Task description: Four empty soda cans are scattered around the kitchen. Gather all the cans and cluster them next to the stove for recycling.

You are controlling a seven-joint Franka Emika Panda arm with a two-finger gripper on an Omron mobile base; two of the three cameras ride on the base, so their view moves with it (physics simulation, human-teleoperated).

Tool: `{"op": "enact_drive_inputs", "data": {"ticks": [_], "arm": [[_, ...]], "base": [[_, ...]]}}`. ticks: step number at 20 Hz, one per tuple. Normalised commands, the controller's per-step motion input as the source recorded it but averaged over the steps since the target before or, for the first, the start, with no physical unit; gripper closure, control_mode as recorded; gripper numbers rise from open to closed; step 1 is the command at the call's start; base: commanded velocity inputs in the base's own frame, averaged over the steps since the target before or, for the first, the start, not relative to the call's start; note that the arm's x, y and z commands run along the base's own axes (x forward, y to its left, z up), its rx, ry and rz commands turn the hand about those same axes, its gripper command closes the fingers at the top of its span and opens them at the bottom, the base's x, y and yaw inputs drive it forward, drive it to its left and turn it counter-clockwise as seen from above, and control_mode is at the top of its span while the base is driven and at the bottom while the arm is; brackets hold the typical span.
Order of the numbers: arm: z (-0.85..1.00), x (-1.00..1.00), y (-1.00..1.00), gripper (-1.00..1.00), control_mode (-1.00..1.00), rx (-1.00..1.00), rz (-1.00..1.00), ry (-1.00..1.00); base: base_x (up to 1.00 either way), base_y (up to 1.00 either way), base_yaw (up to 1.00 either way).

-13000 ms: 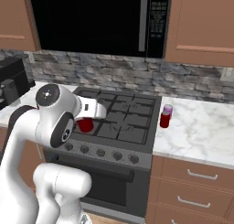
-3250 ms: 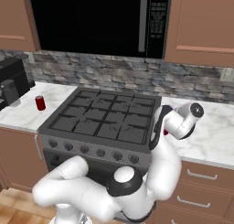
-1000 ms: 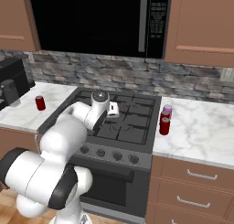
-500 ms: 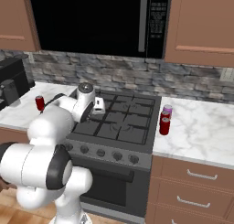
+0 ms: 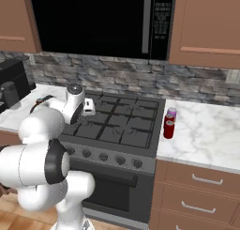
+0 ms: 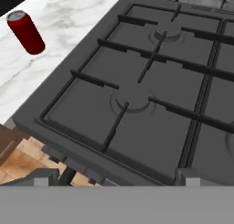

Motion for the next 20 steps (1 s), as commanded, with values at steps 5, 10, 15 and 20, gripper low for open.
{"op": "enact_drive_inputs", "data": {"ticks": [5, 10, 15, 20], "arm": [[0.03, 0.03, 0.45, -1.0, -1.0, 0.03, 0.04, 0.0], [0.0, 0.04, 0.48, -1.0, -1.0, 0.0, 0.03, 0.0], [0.03, 0.05, 0.46, -1.0, -1.0, 0.0, 0.01, 0.0], [0.05, 0.09, 0.48, -1.0, -1.0, 0.0, 0.0, 0.0]], "base": [[0.0, 0.0, 0.0], [0.0, 0.0, 0.0], [0.0, 0.0, 0.0], [0.0, 0.0, 0.0]]}}
